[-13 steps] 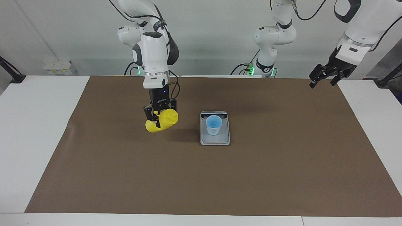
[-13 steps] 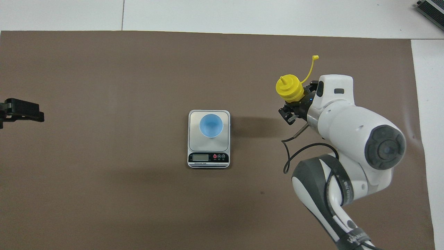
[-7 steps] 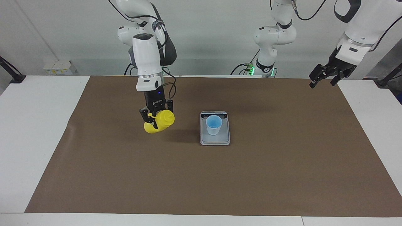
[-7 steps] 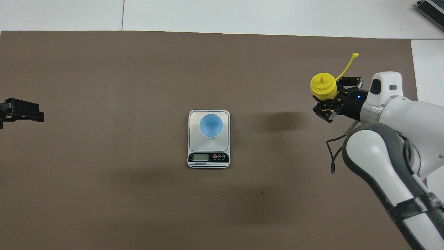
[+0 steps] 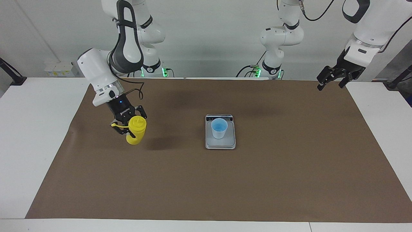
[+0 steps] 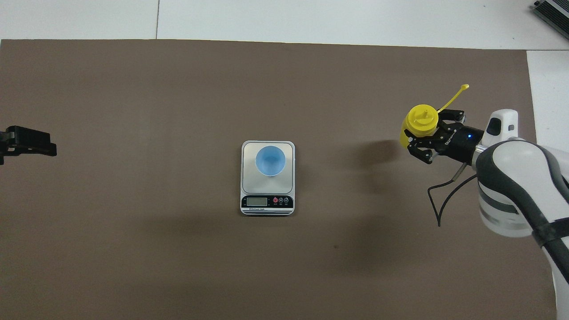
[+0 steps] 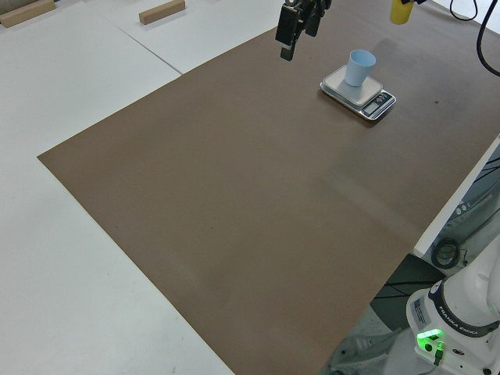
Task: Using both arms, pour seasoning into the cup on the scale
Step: 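Carry the bottle back to its spot with the right gripper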
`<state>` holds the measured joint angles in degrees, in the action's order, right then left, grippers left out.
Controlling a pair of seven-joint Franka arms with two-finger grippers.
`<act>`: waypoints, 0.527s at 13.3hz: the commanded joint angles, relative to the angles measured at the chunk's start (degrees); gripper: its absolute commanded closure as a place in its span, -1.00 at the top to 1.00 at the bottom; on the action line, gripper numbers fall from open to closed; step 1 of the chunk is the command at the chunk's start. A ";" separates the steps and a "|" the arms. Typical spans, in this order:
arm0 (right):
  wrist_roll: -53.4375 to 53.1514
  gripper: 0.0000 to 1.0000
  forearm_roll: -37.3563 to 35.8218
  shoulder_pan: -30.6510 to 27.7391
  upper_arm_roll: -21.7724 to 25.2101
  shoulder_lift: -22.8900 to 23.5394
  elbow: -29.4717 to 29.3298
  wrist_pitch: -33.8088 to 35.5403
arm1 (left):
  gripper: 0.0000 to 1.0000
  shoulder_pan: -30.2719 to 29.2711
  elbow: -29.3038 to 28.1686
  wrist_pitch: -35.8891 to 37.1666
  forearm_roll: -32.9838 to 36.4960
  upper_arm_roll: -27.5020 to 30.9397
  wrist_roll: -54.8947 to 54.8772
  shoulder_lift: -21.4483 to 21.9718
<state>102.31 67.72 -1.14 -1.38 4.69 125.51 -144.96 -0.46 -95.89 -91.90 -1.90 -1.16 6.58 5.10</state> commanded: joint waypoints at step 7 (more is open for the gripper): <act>14.12 -0.88 12.68 -4.93 -0.64 3.31 1.13 6.97 | 1.00 -0.50 -1.40 0.14 0.93 -0.34 -0.16 1.41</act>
<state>112.33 76.33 -5.14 -1.44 7.99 126.03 -139.36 -0.46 -95.89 -91.90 -1.90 -1.16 6.58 5.10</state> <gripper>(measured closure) 0.533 0.000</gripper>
